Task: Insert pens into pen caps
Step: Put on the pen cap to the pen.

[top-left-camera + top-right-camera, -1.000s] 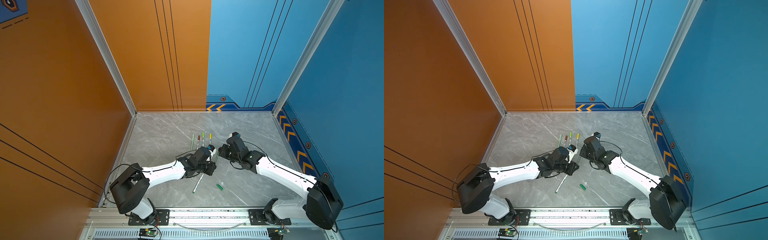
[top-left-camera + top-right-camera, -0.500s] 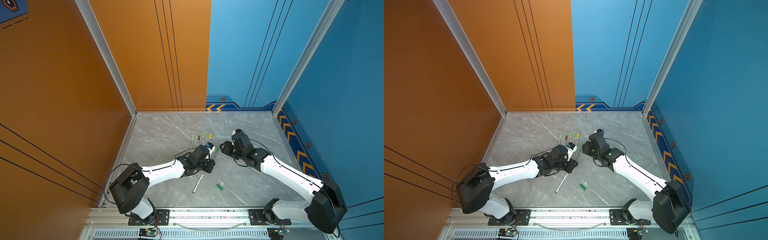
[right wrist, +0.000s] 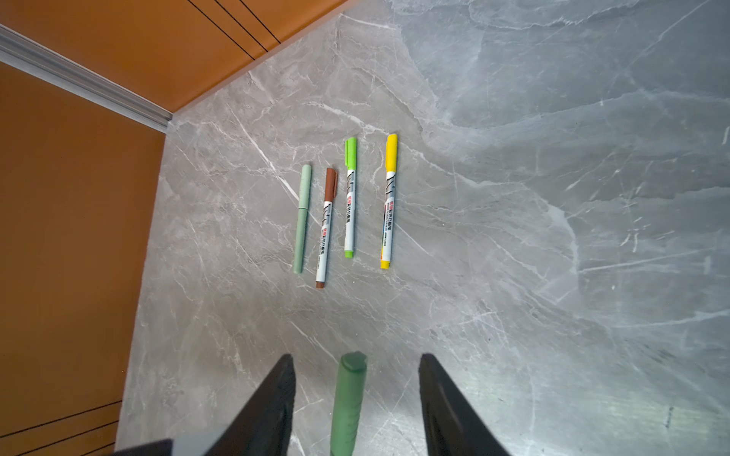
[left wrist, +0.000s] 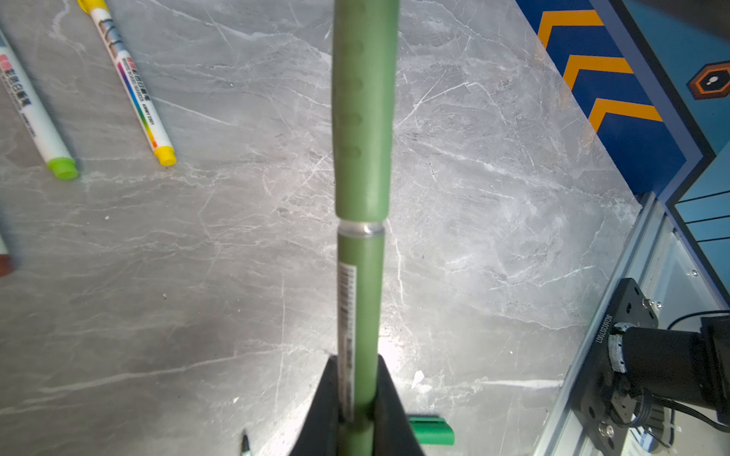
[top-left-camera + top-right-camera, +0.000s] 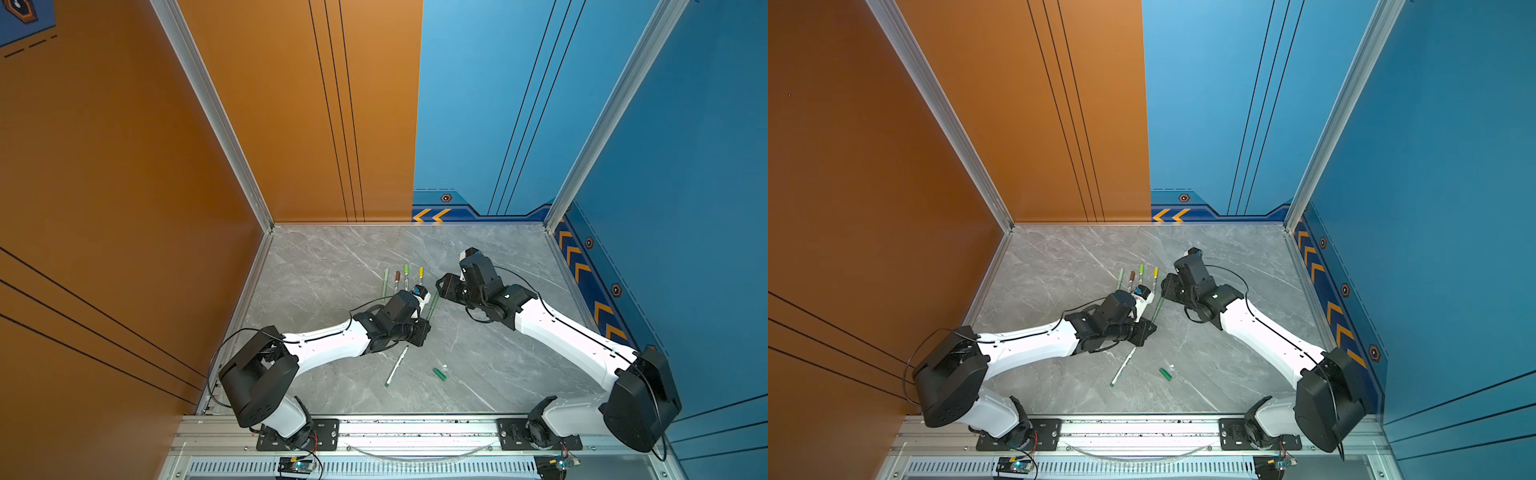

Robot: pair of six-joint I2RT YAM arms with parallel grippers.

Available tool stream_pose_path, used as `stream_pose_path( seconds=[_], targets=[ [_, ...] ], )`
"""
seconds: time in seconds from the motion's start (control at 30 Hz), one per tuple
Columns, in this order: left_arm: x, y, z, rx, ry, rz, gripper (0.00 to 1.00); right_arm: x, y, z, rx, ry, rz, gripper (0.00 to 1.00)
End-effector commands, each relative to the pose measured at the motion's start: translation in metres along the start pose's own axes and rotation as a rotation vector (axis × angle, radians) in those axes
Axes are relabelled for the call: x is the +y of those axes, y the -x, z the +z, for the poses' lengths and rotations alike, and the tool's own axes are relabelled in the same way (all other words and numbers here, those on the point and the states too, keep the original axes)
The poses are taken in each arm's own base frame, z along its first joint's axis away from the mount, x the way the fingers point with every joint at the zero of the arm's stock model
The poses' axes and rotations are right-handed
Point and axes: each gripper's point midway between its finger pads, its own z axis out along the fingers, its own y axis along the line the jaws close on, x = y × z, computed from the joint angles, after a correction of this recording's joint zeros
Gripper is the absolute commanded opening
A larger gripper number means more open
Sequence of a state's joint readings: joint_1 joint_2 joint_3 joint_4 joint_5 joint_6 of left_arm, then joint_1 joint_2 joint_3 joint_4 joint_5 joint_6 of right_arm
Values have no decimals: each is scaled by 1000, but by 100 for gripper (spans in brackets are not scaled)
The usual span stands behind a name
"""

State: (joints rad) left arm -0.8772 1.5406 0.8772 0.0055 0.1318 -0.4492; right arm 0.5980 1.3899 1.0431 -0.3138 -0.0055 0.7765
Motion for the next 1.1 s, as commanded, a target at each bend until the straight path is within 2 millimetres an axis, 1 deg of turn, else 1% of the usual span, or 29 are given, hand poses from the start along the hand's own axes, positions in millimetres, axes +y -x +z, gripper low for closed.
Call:
stream_pose_path(
  seconds=[0.0, 0.13, 0.4, 0.43, 0.5, 0.6, 0.77, 0.87, 1.0, 1.07],
  targets=[
    [-7, 8, -7, -36, -11, 20, 0, 3, -9, 5, 52, -13, -42, 46],
    [-8, 9, -8, -38, -12, 20, 0, 4, -18, 12, 78, -20, -51, 37],
    [-7, 15, -8, -63, 3, 19, 0, 6, -25, 12, 99, -19, -50, 6],
    [-6, 16, -8, -71, 8, 17, 0, 6, -25, 12, 102, -19, -46, 4],
    [-5, 22, -10, -105, 17, 10, 0, 5, -29, 13, 119, -19, -31, 1],
    [-3, 35, -14, -177, 26, 5, 0, 1, -38, 16, 168, -35, -18, 0],
    [-9, 70, -30, -340, -10, 30, 0, -10, -56, 20, 267, -64, -7, 0],
    [-15, 89, -41, -421, -37, 73, 0, -9, -66, 19, 320, -51, -9, 0],
    [-19, 111, -54, -499, -49, 109, 0, -6, -88, 17, 389, -31, -40, 0],
    [-19, 123, -61, -530, -48, 111, 0, -6, -103, 18, 429, -32, -51, 0]
  ],
)
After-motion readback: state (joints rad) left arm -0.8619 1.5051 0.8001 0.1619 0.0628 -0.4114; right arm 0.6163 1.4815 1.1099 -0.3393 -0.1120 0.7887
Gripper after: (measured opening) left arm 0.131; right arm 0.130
